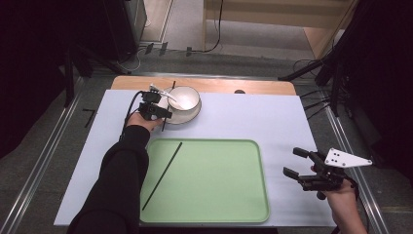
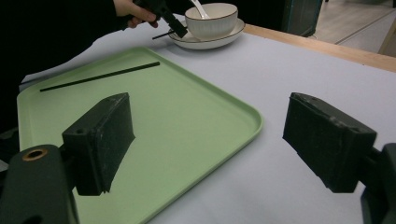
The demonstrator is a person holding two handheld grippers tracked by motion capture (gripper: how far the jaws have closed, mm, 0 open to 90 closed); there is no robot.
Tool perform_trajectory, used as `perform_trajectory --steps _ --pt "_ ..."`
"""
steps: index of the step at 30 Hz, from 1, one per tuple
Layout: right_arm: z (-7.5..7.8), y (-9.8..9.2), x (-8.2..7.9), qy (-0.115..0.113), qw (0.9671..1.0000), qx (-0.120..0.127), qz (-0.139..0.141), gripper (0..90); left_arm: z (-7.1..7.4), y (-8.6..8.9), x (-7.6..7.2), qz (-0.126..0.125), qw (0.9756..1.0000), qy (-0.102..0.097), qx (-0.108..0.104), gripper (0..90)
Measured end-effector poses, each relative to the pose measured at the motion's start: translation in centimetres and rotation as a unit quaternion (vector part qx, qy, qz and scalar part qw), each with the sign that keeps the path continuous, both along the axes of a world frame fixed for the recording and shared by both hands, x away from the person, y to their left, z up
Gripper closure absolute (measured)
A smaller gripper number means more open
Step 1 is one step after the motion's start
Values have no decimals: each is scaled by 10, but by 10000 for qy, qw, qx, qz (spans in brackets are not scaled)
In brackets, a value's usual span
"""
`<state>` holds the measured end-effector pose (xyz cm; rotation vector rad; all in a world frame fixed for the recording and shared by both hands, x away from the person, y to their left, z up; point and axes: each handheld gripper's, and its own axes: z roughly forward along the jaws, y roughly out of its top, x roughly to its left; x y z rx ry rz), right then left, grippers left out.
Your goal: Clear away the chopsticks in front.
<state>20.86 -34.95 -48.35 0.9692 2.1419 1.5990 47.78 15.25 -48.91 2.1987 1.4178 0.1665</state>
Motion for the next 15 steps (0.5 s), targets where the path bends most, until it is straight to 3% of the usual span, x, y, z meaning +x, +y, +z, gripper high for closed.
perform_trajectory --steps 7,11,15 --pt "0 -1 0 13 10000 6 -2 164 -1 1 1 93 10000 -18 31 781" --pt "0 -1 0 25 10000 18 -5 164 -1 3 3 400 9990 165 -118 846" --pt "0 -1 0 23 10000 40 -4 164 -1 3 3 470 9987 165 -88 853"
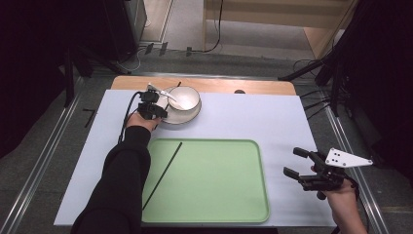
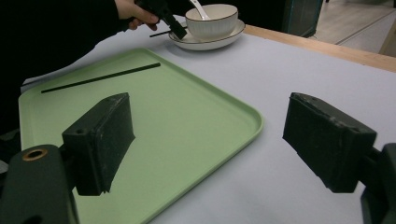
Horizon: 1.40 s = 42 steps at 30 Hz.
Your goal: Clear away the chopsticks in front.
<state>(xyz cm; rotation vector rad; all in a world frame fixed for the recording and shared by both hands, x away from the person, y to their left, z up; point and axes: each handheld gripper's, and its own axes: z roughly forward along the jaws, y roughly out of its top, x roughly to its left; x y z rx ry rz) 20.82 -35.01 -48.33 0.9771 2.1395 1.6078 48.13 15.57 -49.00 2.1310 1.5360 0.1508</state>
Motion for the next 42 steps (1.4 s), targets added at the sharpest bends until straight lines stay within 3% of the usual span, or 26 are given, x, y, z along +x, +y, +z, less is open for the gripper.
perform_trajectory --steps 11,15,16,21,22,28,30,32,34,35,42 --pt "0 -1 0 2 10000 -11 -3 164 15 17 -1 293 9994 -17 -156 855" --pt "-1 0 0 13 10000 -21 -5 164 29 33 -4 530 9982 -73 -258 855" --pt "-1 0 0 12 10000 -23 -5 164 34 42 -6 647 9971 -135 -379 855" --pt "0 1 0 3 10000 -33 0 164 55 55 -13 724 9965 -224 -350 855" --pt "0 1 1 13 10000 -39 6 164 60 57 -15 739 9960 -250 -429 855" --pt "-1 3 1 21 10000 -62 37 164 89 55 -29 545 9956 -391 -660 855" --pt "-1 3 1 17 10000 -69 38 164 93 53 -32 496 9956 -387 -693 855" --pt "-1 2 0 45 10000 -60 19 164 100 45 -43 279 9962 -367 -740 855" --pt "-1 2 0 32 10000 -57 14 164 102 43 -48 214 9959 -382 -790 855" --pt "-1 2 0 37 10000 -55 13 164 104 36 -57 69 9953 -393 -879 855" --pt "-1 3 1 29 9999 -86 47 164 100 17 -83 -296 9942 -398 -958 854"
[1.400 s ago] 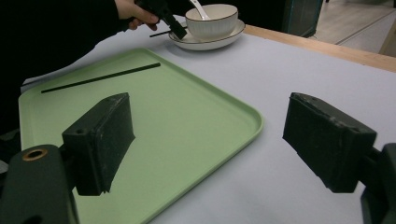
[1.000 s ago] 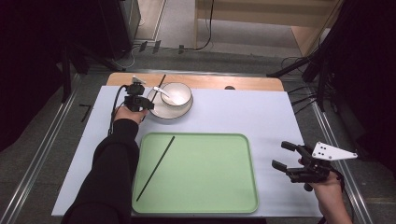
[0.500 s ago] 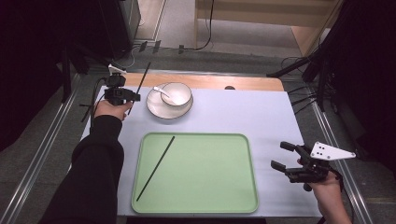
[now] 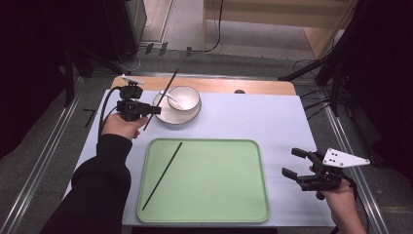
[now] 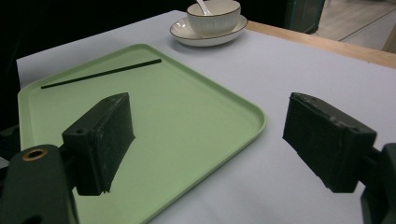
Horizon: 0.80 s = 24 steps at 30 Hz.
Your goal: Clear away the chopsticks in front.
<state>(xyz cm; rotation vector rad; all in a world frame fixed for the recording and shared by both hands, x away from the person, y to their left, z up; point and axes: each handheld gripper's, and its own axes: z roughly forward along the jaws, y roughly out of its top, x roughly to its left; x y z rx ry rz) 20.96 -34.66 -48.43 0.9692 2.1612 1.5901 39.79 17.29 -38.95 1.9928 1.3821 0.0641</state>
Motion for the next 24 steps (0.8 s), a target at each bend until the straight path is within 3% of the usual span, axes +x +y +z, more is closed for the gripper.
perform_trajectory --steps 3,16,24 --pt "0 0 1 -10 10000 -2 0 164 -5 -7 -12 -161 9997 -72 159 854" --pt "0 2 3 -6 10000 -7 18 164 -30 -14 -64 -474 9989 34 -20 854" --pt "0 3 3 -14 10000 -15 16 164 -41 -14 -99 -575 9983 25 -12 853"
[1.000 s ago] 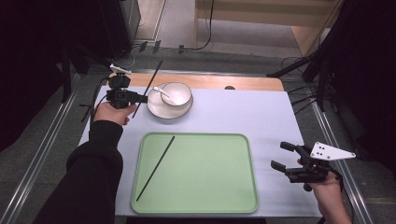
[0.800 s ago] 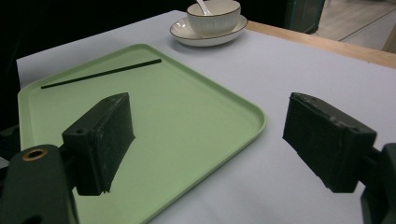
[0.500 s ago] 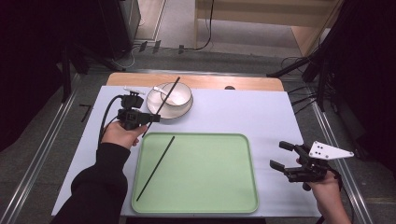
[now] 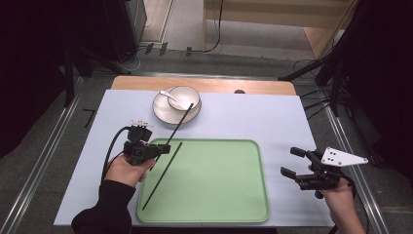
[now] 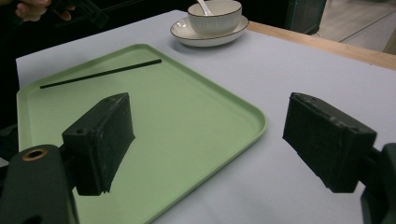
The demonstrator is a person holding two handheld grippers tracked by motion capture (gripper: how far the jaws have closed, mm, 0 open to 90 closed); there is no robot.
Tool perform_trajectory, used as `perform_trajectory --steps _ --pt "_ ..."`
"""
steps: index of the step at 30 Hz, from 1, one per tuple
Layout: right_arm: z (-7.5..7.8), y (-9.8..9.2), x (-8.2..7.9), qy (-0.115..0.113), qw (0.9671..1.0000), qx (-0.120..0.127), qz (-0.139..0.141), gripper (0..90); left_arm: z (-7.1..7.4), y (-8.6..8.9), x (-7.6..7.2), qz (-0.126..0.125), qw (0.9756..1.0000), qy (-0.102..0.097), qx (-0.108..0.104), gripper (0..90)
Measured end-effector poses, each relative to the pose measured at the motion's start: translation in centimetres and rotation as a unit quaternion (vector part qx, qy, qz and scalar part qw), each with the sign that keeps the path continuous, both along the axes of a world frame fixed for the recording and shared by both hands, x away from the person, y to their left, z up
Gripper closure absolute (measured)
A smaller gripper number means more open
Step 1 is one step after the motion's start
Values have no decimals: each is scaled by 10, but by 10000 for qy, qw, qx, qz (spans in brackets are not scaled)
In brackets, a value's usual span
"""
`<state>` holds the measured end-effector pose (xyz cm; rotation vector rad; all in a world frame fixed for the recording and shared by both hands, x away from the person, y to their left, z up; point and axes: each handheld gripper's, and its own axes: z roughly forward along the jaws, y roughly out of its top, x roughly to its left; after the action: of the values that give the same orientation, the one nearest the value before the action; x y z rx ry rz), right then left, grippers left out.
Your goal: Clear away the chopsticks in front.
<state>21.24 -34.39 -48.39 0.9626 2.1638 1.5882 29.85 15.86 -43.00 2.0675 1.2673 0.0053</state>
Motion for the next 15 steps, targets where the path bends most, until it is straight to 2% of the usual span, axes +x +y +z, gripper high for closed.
perform_trajectory --steps 6,9,15 --pt "0 0 0 0 10000 -6 14 164 -11 -1 -17 -106 9999 43 36 853" --pt "0 0 0 -3 10000 -5 17 164 -16 -1 -21 -100 9999 88 27 853" --pt "0 0 1 -8 10000 9 13 164 -27 -2 -37 -19 10000 39 42 854"
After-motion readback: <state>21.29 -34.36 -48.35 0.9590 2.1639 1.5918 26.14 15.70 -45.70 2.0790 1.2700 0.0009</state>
